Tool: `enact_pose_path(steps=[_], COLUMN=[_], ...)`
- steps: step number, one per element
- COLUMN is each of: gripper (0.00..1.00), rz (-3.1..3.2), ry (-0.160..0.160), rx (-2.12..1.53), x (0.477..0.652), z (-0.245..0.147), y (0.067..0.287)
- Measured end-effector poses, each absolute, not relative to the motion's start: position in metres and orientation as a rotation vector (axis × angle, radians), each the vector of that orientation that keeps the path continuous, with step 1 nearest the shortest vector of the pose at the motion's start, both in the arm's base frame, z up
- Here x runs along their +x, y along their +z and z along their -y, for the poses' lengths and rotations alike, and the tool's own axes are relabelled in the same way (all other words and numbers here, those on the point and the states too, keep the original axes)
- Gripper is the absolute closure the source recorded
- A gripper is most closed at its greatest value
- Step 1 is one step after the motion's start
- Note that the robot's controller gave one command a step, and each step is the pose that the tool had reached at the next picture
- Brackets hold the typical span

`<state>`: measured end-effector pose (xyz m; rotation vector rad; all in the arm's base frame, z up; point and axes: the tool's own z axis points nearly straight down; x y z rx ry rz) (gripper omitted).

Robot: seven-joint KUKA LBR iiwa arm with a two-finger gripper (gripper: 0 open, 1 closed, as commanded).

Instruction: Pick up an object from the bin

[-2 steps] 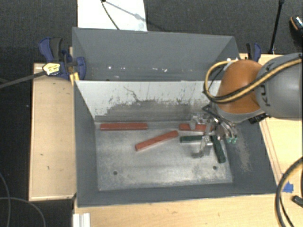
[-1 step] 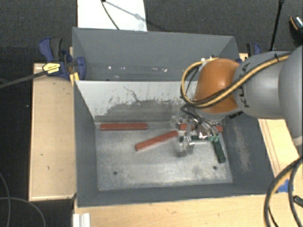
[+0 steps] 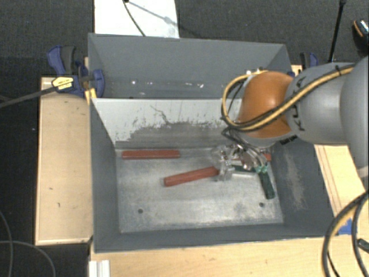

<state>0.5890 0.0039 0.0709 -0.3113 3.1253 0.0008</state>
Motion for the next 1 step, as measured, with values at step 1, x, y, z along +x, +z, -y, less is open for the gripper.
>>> enact_pose_path(steps=[1], gripper=[1.00], rz=[-3.108], ry=[-0.001], rx=[-0.358], x=[0.5763], z=[-0.0220], y=[0.2842])
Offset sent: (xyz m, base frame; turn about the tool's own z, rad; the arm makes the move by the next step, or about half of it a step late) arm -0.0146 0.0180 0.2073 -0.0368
